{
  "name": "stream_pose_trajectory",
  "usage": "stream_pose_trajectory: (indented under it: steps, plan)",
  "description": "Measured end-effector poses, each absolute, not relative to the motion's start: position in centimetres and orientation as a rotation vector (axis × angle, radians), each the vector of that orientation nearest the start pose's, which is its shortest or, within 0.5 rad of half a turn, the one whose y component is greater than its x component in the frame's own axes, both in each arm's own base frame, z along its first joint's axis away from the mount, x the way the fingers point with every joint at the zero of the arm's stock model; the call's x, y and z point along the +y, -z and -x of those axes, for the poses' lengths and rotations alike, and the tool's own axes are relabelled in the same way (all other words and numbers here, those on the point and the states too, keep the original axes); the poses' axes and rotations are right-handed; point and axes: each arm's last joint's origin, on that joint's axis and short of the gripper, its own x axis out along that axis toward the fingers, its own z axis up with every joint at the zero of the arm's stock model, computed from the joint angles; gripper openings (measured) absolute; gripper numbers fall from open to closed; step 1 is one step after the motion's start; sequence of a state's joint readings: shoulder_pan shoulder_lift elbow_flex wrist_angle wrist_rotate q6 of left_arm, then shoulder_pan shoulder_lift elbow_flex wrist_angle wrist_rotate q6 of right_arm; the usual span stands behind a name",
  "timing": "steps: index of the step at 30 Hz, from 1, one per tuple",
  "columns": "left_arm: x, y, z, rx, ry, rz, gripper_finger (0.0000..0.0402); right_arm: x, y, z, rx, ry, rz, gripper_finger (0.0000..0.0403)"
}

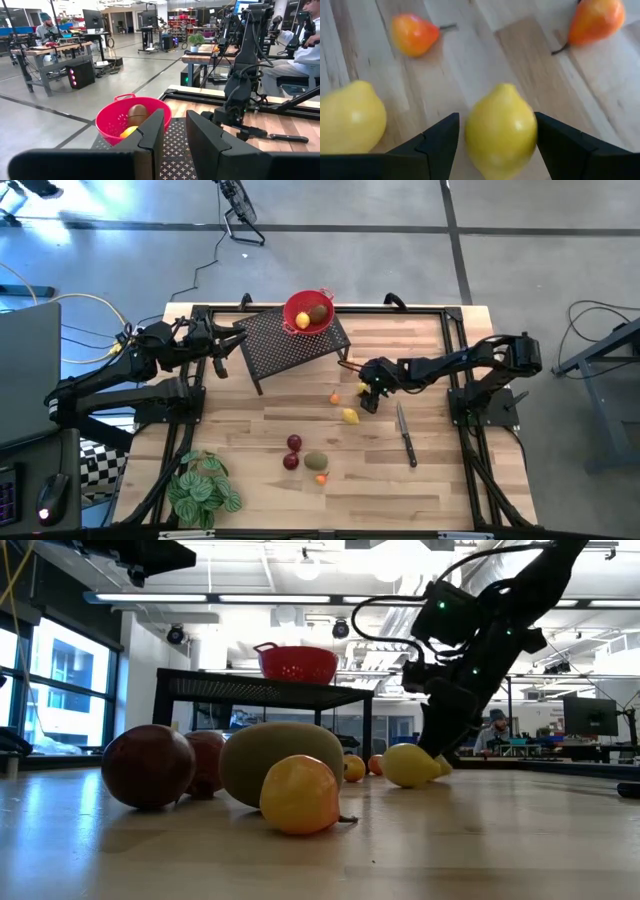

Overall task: Pick & Place Fruit
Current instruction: Put the top lemon into the red strainer bowl on the shelf

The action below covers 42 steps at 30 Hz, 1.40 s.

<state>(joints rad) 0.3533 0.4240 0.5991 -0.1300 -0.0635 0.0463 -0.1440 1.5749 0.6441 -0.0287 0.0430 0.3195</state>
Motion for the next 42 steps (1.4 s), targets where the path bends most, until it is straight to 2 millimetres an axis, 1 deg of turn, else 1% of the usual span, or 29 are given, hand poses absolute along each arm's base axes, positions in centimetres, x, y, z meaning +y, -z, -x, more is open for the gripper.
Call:
stream_pose_trajectory:
  steps: [7, 12, 14, 21, 27, 33, 39, 42]
  plan:
    - [3.87, -31.82, -9.96, -0.035, -0.418, -0.052, 0.0077, -4.03, -12.74, -26.77, 0.928, 0.332, -0.340, 0.0240]
    - [3.87, -31.82, -9.96, -0.035, -0.418, -0.052, 0.0077, -4.03, -12.75, -26.77, 0.929, 0.327, -0.330, 0.0211]
    - [3.87, -31.82, -9.95, -0.035, -0.418, -0.052, 0.0077, -4.03, -12.75, -26.78, 0.930, 0.320, -0.316, 0.0206]
    - [3.87, -31.82, -9.95, -0.035, -0.418, -0.052, 0.0077, -4.05, -12.80, -26.84, 0.922, 0.320, -0.312, 0.0226]
    - [3.87, -31.82, -9.95, -0.035, -0.418, -0.052, 0.0077, -4.04, -12.80, -26.85, 0.922, 0.317, -0.313, 0.0206]
    - [3.87, -31.82, -9.96, -0.035, -0.418, -0.052, 0.0077, -4.07, -12.94, -27.03, 0.898, 0.314, -0.313, 0.0218]
    - [3.86, -31.83, -9.94, -0.036, -0.418, -0.052, 0.0077, -4.08, -13.08, -27.21, 0.876, 0.302, -0.310, 0.0207]
    - [3.86, -31.83, -9.93, -0.036, -0.418, -0.053, 0.0077, -4.08, -13.10, -27.23, 0.873, 0.301, -0.310, 0.0210]
